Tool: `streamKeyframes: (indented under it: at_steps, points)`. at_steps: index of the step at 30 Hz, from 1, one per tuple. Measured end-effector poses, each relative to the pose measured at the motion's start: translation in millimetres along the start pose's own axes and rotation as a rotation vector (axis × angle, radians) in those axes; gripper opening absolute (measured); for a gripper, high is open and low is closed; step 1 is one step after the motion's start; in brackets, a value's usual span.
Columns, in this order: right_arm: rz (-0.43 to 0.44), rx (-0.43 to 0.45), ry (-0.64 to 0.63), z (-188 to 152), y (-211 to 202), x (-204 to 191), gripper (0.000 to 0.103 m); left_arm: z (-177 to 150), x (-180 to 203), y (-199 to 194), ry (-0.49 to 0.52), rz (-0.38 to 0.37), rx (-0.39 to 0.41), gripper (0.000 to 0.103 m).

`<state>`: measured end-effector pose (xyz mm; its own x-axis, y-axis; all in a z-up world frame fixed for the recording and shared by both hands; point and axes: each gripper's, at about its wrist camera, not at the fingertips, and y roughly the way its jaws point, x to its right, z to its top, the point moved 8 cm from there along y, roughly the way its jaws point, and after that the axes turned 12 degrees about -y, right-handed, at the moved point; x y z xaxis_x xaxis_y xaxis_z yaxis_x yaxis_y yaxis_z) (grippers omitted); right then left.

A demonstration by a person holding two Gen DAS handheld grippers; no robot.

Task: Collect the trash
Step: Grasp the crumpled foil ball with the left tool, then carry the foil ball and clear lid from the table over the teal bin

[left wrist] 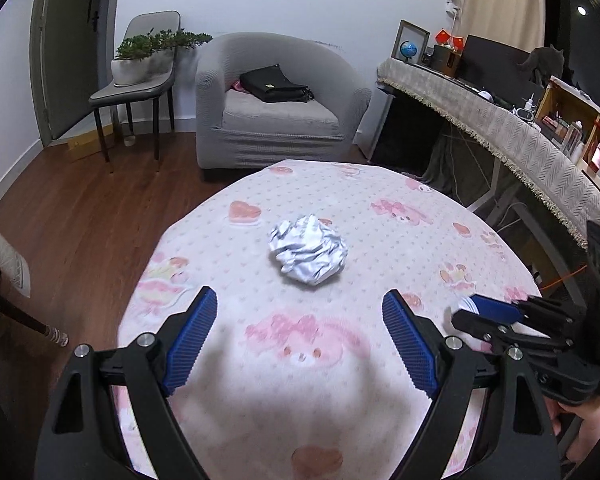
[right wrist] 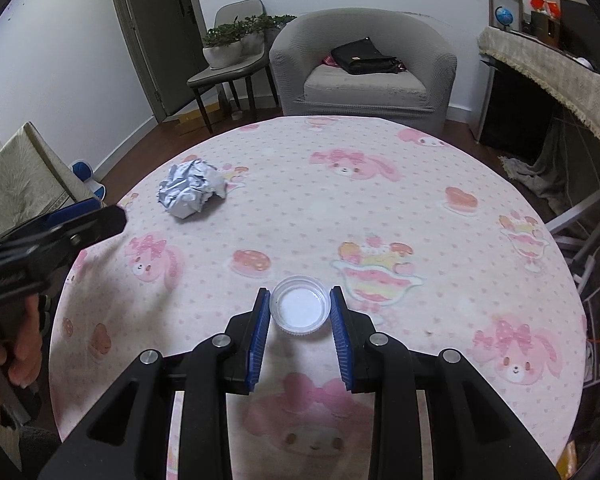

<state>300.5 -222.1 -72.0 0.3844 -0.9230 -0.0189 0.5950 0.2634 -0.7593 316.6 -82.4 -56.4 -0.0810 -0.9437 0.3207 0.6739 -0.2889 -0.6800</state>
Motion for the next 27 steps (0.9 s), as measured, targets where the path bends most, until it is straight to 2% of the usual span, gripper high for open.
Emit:
streamKeyframes:
  at_steps: [20, 21, 23, 24, 27]
  points:
    - [0.036, 0.017, 0.026, -4.0, -8.4, 9.7, 0.031, 17.7, 14.6, 67.4, 0.056, 0.079, -0.076, 0.086]
    - [0.035, 0.017, 0.023, -3.7, -8.2, 9.3, 0.031, 18.4, 14.6, 70.0, 0.052, 0.077, -0.083, 0.084]
    - [0.034, 0.017, 0.021, -2.5, -8.6, 7.6, 0.031, 18.8, 13.7, 73.9, 0.047, 0.082, -0.089, 0.074]
    - [0.034, 0.018, 0.021, -1.9, -8.5, 7.4, 0.031, 18.4, 12.6, 75.2, 0.05, 0.088, -0.093, 0.061]
    - [0.033, 0.02, 0.015, 0.9, -8.4, 4.3, 0.031, 16.5, 11.9, 70.9, 0.046, 0.074, -0.092, 0.06]
